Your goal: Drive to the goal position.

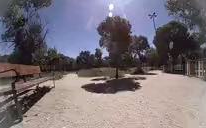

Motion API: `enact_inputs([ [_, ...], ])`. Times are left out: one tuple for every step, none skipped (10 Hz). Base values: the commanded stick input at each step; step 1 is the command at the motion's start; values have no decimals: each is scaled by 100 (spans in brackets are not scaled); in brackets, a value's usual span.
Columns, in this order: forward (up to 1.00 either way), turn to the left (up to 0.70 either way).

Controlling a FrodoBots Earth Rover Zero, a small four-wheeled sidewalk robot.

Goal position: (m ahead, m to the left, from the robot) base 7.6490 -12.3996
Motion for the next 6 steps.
enact_inputs([
  [70, 0],
  [70, 0],
  [70, 0],
  [70, 0],
  [70, 0],
  [70, 0],
])
